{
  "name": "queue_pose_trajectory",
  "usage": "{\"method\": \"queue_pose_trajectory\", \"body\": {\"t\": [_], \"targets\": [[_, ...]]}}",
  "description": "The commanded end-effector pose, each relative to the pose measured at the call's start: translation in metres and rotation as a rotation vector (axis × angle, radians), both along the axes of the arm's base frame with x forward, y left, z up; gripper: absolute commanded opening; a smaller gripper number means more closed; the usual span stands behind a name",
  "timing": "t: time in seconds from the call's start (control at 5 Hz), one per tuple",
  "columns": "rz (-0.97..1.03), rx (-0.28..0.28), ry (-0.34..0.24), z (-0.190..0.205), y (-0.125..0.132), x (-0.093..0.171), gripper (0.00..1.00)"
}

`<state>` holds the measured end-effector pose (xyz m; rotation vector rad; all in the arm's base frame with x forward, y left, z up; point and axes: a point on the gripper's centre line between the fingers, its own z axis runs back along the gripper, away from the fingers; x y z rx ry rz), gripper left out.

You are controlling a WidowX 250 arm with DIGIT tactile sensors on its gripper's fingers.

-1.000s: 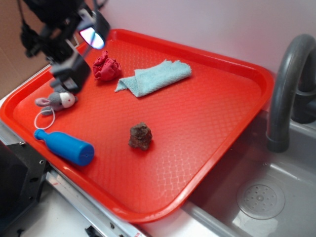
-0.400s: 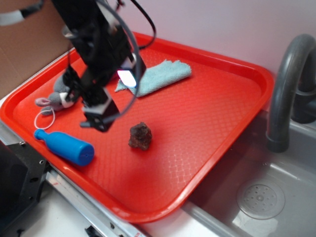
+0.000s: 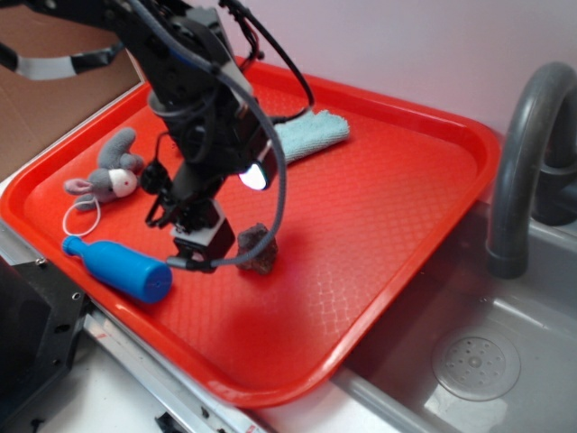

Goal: Grab the rock.

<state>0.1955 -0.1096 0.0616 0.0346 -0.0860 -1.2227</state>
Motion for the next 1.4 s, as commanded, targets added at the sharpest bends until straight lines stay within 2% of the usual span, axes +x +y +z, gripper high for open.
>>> {"method": "queue_pose_trajectory", "body": {"t": [0.0, 0.2, 0.4, 0.6, 0.8, 1.0, 1.2], "targets": [[-0.001, 0.032, 0.035, -0.018, -0.01, -0.008, 1.0], [-0.006, 0.084, 0.044, -0.026, -0.017, -0.01, 1.0], [0.019, 0.104, 0.063, -0.033, -0.018, -0.009, 0.86], [0.027, 0.141, 0.075, -0.04, -0.022, -0.006, 0.0], [0.055, 0.146, 0.076, -0.04, -0.022, -0.005, 0.0], [0.26, 0.131, 0.079, -0.015, -0.012, 0.005, 0.0], [0.505, 0.103, 0.048, 0.024, -0.001, 0.013, 0.0]]}}
